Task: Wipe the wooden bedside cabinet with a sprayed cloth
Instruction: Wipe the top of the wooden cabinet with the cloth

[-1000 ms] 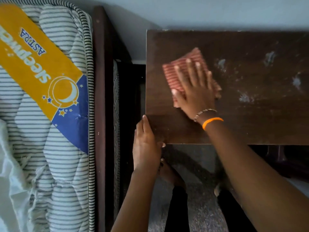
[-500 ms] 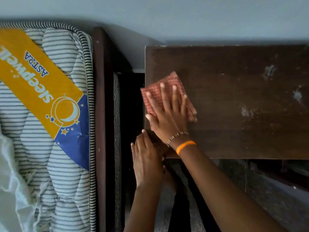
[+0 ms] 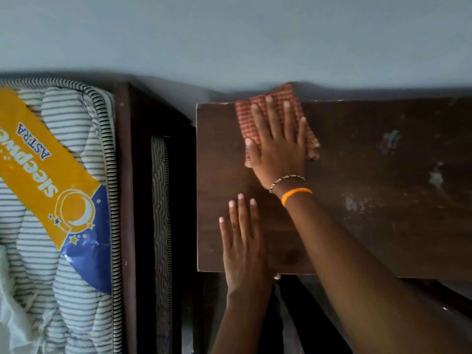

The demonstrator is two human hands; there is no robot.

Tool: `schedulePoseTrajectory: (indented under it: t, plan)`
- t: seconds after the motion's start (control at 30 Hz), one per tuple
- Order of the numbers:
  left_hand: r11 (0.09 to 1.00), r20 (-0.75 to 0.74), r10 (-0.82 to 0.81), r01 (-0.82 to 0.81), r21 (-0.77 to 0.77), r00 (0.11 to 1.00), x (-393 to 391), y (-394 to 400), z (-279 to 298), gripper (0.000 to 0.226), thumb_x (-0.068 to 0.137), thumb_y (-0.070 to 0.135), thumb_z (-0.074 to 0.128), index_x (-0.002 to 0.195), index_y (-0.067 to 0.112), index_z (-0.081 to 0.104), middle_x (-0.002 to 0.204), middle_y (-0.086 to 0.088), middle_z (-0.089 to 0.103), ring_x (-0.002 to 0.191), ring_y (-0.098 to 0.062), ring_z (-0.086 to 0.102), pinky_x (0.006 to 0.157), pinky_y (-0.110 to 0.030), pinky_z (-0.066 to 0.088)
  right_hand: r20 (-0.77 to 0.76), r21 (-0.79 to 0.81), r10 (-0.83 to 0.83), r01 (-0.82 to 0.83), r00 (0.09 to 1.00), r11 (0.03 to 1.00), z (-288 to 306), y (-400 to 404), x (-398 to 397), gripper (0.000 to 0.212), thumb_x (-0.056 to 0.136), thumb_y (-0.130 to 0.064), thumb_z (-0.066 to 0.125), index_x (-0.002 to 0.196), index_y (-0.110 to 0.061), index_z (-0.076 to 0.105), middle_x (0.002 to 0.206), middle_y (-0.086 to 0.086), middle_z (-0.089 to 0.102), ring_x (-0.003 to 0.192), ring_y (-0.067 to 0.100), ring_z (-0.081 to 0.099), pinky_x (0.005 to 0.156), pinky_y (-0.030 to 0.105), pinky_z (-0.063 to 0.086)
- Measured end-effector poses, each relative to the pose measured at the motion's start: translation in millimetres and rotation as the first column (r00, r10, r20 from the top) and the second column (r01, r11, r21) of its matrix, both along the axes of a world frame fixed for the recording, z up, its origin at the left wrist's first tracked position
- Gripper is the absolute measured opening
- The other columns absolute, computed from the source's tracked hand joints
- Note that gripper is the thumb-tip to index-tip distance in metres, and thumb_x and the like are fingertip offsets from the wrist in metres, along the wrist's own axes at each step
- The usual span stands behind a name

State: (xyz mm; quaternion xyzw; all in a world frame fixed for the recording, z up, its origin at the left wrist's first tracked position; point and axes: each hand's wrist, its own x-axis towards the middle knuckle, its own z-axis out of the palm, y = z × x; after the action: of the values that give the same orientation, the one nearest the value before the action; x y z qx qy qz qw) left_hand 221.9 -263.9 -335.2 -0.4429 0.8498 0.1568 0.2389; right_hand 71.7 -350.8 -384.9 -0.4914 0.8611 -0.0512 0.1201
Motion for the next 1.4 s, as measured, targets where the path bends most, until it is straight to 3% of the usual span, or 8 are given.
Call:
schedulePoseTrajectory:
  t: [0.13,0.33,0.7,0.83,0.93,1.03,1.2,1.4]
  plan:
    - [0.999,0.056,-0.033,0.034,-0.028,0.998,-23.6,10.1,4.1,0.128,0.039,0.039,0.085,0.143,0.000,0.022,0.152,-0.021,0.021,0.139,-0.035,0.017,0.111,-0.053,0.012,-0.026,0.049,-0.156,0.157,0.987,0.986,0.3,47.1,-66.0,0.065,0.086,-0.047,0.025,0.148,-0.028,0.017,0.158,0.002,0.012,0.145,0.032,0.009,0.115,0.053,0.006]
    - [0.997,0.216,-0.045,0.058,-0.056,0.975,-31.7,13.5,6.1,0.146,0.033,0.053,0.086,0.146,0.000,0.010,0.154,-0.021,0.010,0.142,-0.037,0.008,0.111,-0.057,0.003,-0.048,0.084,-0.312,0.315,0.949,0.945,-0.7,90.4,-126.7,0.065,0.087,-0.046,0.025,0.148,-0.026,0.013,0.158,0.004,0.009,0.145,0.033,0.006,0.115,0.054,0.004]
    - [0.996,0.182,-0.046,0.060,-0.069,0.982,-35.3,21.2,5.7,0.143,0.052,0.053,0.081,0.142,0.001,-0.017,0.152,-0.020,-0.018,0.139,-0.034,-0.019,0.109,-0.054,-0.011,-0.038,0.176,-0.299,0.301,0.953,0.937,6.8,214.2,-63.7,0.063,0.089,-0.047,0.024,0.148,-0.026,0.014,0.158,0.005,0.011,0.144,0.031,0.006,0.114,0.057,0.010]
    - [0.994,0.101,0.043,-0.032,-0.102,0.994,-25.8,28.0,6.3,0.140,0.051,0.051,0.081,0.143,0.001,-0.013,0.154,-0.020,-0.008,0.140,-0.029,-0.012,0.110,-0.053,-0.006,-0.038,0.151,-0.322,0.324,0.946,0.934,7.3,191.7,-58.7,0.064,0.088,-0.046,0.026,0.147,-0.028,0.015,0.157,0.007,0.014,0.143,0.037,0.010,0.112,0.061,0.010]
    - [0.985,0.040,0.098,-0.091,-0.144,0.994,-10.2,35.9,4.2,0.133,0.050,0.052,0.079,0.144,-0.005,0.004,0.154,-0.024,0.006,0.142,-0.033,0.005,0.110,-0.053,0.002,0.002,0.066,-0.226,0.226,0.974,0.972,5.9,149.1,-35.2,0.063,0.086,-0.043,0.032,0.146,-0.028,0.023,0.155,0.006,0.022,0.142,0.038,0.017,0.112,0.057,0.006]
    - [0.977,-0.024,0.145,-0.147,-0.155,0.989,15.8,51.1,3.7,0.123,0.059,0.050,0.077,0.142,-0.009,0.009,0.152,-0.026,0.011,0.140,-0.037,0.019,0.110,-0.052,0.009,0.062,-0.004,-0.027,0.028,0.998,1.000,5.8,113.4,15.8,0.063,0.084,-0.041,0.041,0.145,-0.030,0.027,0.155,0.002,0.023,0.143,0.034,0.017,0.111,0.055,0.002]
    - [0.983,0.047,0.155,-0.149,-0.106,0.987,57.7,78.8,8.4,0.118,0.060,0.039,0.082,0.142,-0.009,0.012,0.151,-0.027,0.015,0.139,-0.038,0.021,0.110,-0.052,0.015,0.126,-0.042,0.213,-0.209,0.969,0.977,7.9,142.0,84.0,0.061,0.087,-0.038,0.044,0.145,-0.032,0.025,0.157,-0.002,0.019,0.145,0.028,0.011,0.115,0.055,0.005]
    - [0.993,0.032,-0.077,0.079,-0.092,0.997,55.9,94.4,6.9,0.113,0.053,0.033,0.085,0.139,-0.011,0.026,0.147,-0.027,0.027,0.135,-0.037,0.030,0.109,-0.052,0.021,0.020,0.060,0.178,-0.179,0.984,0.982,8.1,221.9,47.0,0.060,0.088,-0.044,0.039,0.145,-0.037,0.022,0.156,-0.005,0.021,0.144,0.025,0.014,0.113,0.051,0.008]
